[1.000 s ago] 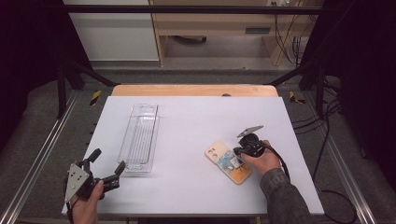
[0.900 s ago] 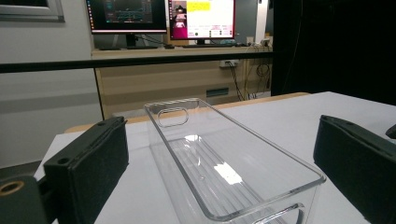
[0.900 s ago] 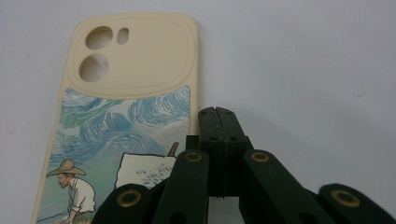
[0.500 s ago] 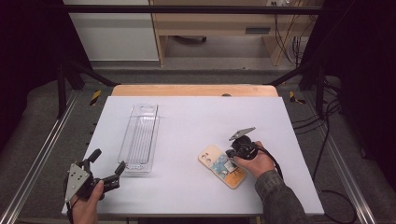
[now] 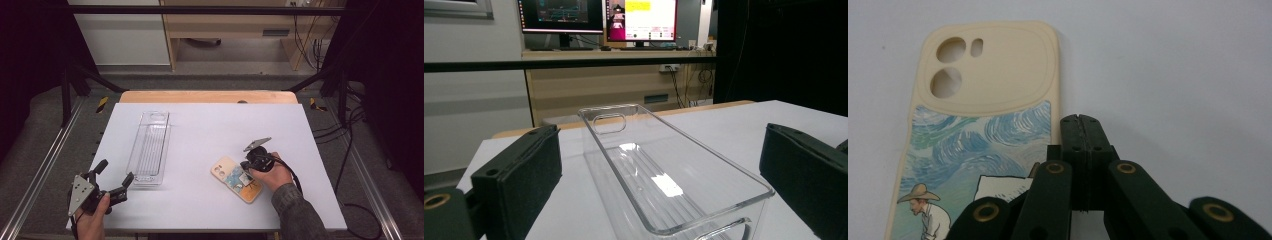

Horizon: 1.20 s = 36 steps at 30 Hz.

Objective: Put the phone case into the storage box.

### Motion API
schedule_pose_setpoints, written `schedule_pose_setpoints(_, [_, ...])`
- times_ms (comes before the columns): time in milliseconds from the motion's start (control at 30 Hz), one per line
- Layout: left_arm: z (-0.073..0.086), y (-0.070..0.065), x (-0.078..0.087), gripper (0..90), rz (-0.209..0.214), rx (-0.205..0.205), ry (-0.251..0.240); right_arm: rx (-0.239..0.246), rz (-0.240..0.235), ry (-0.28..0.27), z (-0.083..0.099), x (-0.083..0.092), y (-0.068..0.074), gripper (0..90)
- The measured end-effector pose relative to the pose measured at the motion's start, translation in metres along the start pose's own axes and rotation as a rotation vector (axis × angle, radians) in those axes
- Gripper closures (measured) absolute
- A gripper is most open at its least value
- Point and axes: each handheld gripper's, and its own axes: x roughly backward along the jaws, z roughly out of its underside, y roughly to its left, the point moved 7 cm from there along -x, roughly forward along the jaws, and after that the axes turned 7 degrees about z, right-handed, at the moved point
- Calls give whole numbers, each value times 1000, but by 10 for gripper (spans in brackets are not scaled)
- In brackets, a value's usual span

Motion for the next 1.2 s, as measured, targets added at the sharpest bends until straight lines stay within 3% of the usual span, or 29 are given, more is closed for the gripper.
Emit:
schedule_pose_setpoints(400, [-1, -1, 0, 31, -3, -13, 2, 12, -27, -12, 0, -1, 17, 900])
schedule_pose_setpoints(633, [-1, -1, 1, 31, -6, -22, 6, -12, 4, -40, -3, 7, 12, 853])
schedule_pose_setpoints(733, [-1, 0, 1, 30, -8, -25, 6, -26, 21, -73, -5, 17, 11, 736])
schedule_pose_setpoints(833, [-2, 1, 1, 31, -10, -26, 7, -39, 36, -98, -6, 26, 13, 490])
schedule_pose_setpoints(1000, [-2, 0, 1, 30, -11, -32, 9, -29, 52, -97, -5, 38, 20, 179])
schedule_pose_setpoints(1100, [-1, 0, 1, 30, -10, -30, 11, -17, 60, -94, -2, 44, 25, 89])
schedule_pose_setpoints(1200, [-1, 0, 1, 29, -9, -31, 12, 0, 60, -73, 4, 47, 30, 66])
